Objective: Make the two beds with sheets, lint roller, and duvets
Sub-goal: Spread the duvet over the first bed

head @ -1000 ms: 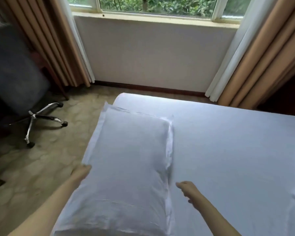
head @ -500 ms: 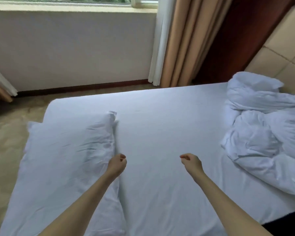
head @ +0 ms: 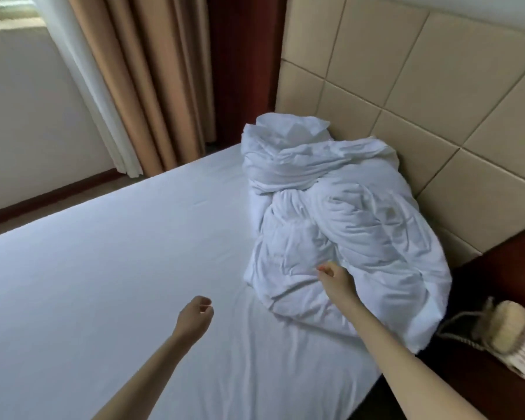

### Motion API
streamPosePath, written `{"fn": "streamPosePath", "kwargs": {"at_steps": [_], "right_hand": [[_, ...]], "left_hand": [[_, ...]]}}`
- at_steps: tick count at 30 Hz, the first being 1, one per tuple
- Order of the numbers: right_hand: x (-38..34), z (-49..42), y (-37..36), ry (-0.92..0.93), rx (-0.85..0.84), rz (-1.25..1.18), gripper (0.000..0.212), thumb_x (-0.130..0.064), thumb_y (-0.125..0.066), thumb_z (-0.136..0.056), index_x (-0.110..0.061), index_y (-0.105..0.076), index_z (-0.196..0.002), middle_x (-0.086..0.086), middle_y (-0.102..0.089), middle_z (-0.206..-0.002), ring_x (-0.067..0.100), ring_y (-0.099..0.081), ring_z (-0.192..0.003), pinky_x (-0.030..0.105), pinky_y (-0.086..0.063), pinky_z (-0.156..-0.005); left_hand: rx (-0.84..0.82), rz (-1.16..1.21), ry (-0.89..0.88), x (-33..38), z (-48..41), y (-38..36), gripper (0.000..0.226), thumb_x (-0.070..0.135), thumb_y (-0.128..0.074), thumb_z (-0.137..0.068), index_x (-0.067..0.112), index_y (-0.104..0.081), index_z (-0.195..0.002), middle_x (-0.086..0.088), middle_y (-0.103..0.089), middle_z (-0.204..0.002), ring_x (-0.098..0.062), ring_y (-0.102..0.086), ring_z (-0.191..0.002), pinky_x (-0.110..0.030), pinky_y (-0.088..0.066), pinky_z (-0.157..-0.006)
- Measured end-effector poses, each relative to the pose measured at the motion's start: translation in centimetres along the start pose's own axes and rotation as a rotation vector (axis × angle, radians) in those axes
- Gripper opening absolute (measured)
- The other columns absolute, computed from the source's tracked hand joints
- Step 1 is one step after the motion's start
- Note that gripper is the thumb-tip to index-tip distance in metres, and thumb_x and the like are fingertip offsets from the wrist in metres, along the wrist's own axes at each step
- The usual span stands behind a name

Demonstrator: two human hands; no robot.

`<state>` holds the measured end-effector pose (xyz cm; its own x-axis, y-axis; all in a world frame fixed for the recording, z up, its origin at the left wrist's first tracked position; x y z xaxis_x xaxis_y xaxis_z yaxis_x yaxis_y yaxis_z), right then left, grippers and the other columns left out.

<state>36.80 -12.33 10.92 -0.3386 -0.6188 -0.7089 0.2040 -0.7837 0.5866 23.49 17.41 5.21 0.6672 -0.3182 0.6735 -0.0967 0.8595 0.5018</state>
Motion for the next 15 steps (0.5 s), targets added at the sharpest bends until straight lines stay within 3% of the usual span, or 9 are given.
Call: {"fn": "streamPosePath", "kwargs": {"at_steps": [4, 8, 11, 13, 15], "right_hand": [[5.0, -9.7, 10.4, -0.079, 0.068, -0.032, 0.031, -0.018, -0.057, -0.092, -0.006, -0.057, -0.120, 0.010, -0.057, -0.123, 0.026, -0.054, -0.110, 0.026, -0.037, -0.077], [8.5, -19.1, 18.9, -0.129, 0.141, 0.024, 0.059, -0.036, -0.068, -0.083, -0.011, -0.046, -0.132, 0.011, -0.048, -0.135, 0.030, -0.047, -0.120, 0.040, -0.043, -0.094], [9.9, -25.2, 22.5, -0.176, 0.170, 0.139, 0.092, -0.053, -0.073, -0.073, -0.024, -0.025, -0.146, 0.009, -0.021, -0.152, 0.032, -0.023, -0.138, 0.052, -0.028, -0.108], [10.8, -29.1, 23.2, -0.237, 0.121, 0.228, 0.113, -0.063, -0.074, -0.064, -0.036, -0.004, -0.149, 0.003, 0.005, -0.157, 0.028, 0.001, -0.144, 0.059, -0.012, -0.112], [11.7, -32.8, 22.7, -0.279, 0.064, 0.327, 0.127, -0.072, -0.073, -0.055, -0.044, 0.013, -0.146, 0.004, 0.023, -0.155, 0.029, 0.015, -0.144, 0.063, -0.004, -0.110]], "left_hand": [[-0.115, -0.039, 0.003, 8.7, -4.0, -10.3, 0.018, 0.012, -0.050, -0.092, 0.012, -0.056, -0.109, -0.010, -0.064, -0.109, -0.024, -0.061, -0.096, -0.029, -0.046, -0.078], [-0.184, -0.054, -0.004, 15.6, -8.8, -17.7, 0.019, 0.022, -0.055, -0.093, 0.019, -0.052, -0.110, -0.012, -0.060, -0.122, -0.020, -0.056, -0.101, -0.029, -0.044, -0.088], [-0.180, 0.017, 0.078, 18.8, -14.4, -21.0, 0.067, 0.042, -0.067, -0.084, 0.017, -0.038, -0.139, -0.014, -0.040, -0.143, -0.025, -0.045, -0.125, -0.031, -0.040, -0.100], [-0.078, 0.036, 0.146, 20.4, -18.4, -22.3, 0.105, 0.057, -0.075, -0.068, 0.019, -0.021, -0.149, -0.014, -0.024, -0.152, -0.030, -0.030, -0.137, -0.041, -0.032, -0.110], [0.076, 0.002, 0.271, 20.9, -22.1, -23.4, 0.120, 0.064, -0.077, -0.061, 0.027, -0.008, -0.151, -0.015, -0.011, -0.155, -0.035, -0.016, -0.142, -0.049, -0.022, -0.113]]}}
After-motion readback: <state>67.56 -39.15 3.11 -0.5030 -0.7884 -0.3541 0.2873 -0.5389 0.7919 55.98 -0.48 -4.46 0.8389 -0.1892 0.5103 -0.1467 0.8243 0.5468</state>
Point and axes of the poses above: each hand's wrist, its own z-axis away from the middle knuckle, its own y-axis out of the back of the hand, x = y × z, the point moved 6 cm from there along -z, towards the middle knuckle
